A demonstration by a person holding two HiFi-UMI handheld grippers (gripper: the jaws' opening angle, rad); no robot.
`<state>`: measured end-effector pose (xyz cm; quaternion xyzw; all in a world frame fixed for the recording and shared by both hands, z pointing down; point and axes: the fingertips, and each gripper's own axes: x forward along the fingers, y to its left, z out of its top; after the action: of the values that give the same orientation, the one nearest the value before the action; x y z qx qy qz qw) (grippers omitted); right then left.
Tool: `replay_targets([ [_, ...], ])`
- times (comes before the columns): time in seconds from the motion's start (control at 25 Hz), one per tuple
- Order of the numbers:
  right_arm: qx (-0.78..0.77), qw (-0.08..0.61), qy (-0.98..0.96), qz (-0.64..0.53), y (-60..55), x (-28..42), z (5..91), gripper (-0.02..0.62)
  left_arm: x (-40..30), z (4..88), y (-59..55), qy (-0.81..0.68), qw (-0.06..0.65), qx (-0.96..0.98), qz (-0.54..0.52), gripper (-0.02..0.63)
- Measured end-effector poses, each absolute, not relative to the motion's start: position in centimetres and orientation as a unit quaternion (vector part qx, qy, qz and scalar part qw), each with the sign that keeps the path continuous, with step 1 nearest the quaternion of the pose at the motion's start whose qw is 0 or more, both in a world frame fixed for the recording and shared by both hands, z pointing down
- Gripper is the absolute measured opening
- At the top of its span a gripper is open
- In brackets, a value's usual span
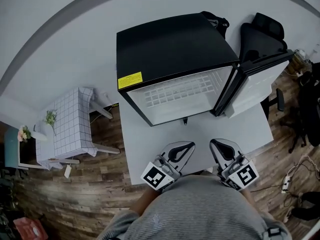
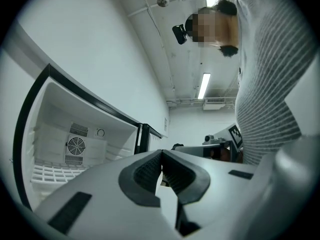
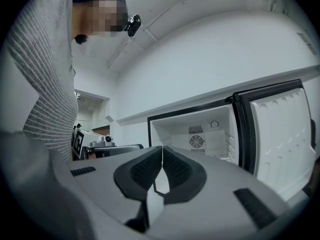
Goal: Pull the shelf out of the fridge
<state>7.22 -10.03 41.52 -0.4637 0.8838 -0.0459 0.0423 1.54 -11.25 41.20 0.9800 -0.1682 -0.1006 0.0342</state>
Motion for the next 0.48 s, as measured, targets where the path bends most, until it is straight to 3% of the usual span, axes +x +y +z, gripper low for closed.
replay_targets([
  [0.48,-0.417,0.030,0.908,-0.027,-13.2,12.3,41.7,0.012,6.1,41.7,-13.1,-0.230,0.025,0.968,-0.101,0.011],
])
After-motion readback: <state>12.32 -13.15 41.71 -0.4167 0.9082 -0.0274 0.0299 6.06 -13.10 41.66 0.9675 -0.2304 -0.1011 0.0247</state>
